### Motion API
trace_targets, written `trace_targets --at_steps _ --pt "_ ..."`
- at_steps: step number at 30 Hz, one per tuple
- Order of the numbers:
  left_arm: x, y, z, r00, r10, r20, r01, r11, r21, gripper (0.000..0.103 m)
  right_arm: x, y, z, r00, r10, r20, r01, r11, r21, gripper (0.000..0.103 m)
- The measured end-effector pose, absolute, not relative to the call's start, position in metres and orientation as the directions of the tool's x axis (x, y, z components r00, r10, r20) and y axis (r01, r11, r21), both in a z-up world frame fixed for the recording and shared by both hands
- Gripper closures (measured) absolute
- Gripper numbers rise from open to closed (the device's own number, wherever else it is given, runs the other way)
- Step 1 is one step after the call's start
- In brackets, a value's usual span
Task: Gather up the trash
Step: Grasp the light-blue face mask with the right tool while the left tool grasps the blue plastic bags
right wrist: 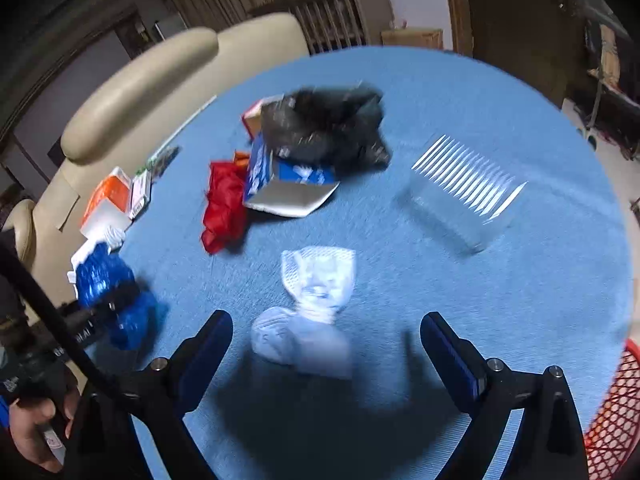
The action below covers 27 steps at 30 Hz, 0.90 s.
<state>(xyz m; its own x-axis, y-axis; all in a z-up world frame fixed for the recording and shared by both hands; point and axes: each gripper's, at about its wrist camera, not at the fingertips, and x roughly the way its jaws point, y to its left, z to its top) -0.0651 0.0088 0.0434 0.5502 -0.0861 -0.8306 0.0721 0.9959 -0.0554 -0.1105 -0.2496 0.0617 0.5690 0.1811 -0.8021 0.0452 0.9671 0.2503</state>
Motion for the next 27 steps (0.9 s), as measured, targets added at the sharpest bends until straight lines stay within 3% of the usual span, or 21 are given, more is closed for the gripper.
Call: trace_targets --at_steps 5,12,13,15,17,22,27 --pt "-0.069 0.010 0.037 0.553 -0.084 -0.829 0.080 0.996 -0.047 0.041 -0.110 -0.273 0.058 0.561 0.164 -0.811 0.114 0.955 0.272 0.006" --pt "-0.064 0.009 0.030 0.531 -0.088 -0.843 0.088 0.995 -0.049 0.041 -0.082 -0.239 0.052 0.534 0.145 -0.833 0.053 0.977 0.204 0.007" --pt "-0.064 0.010 0.030 0.531 -0.090 -0.842 0.088 0.995 -0.051 0.041 -0.076 -0.232 0.048 0.522 0.134 -0.842 0.044 0.982 0.184 0.010" --pt "-0.063 0.010 0.030 0.531 -0.092 -0.842 0.090 0.995 -0.052 0.041 -0.067 -0.220 0.037 0.482 0.137 -0.865 0.022 0.986 0.168 0.043" --pt "-0.062 0.010 0.031 0.532 -0.086 -0.842 0.093 0.995 -0.042 0.041 -0.066 -0.211 0.039 0.497 0.091 -0.863 0.011 0.994 0.112 0.065" --pt "-0.068 0.007 0.038 0.548 -0.065 -0.834 0.089 0.996 -0.019 0.041 -0.073 -0.207 0.043 0.495 0.118 -0.861 -0.013 0.992 0.129 0.072" --pt "-0.086 -0.001 0.052 0.571 -0.057 -0.819 0.094 0.996 -0.004 0.041 -0.095 -0.219 0.058 0.534 0.136 -0.835 -0.019 0.989 0.150 0.072"
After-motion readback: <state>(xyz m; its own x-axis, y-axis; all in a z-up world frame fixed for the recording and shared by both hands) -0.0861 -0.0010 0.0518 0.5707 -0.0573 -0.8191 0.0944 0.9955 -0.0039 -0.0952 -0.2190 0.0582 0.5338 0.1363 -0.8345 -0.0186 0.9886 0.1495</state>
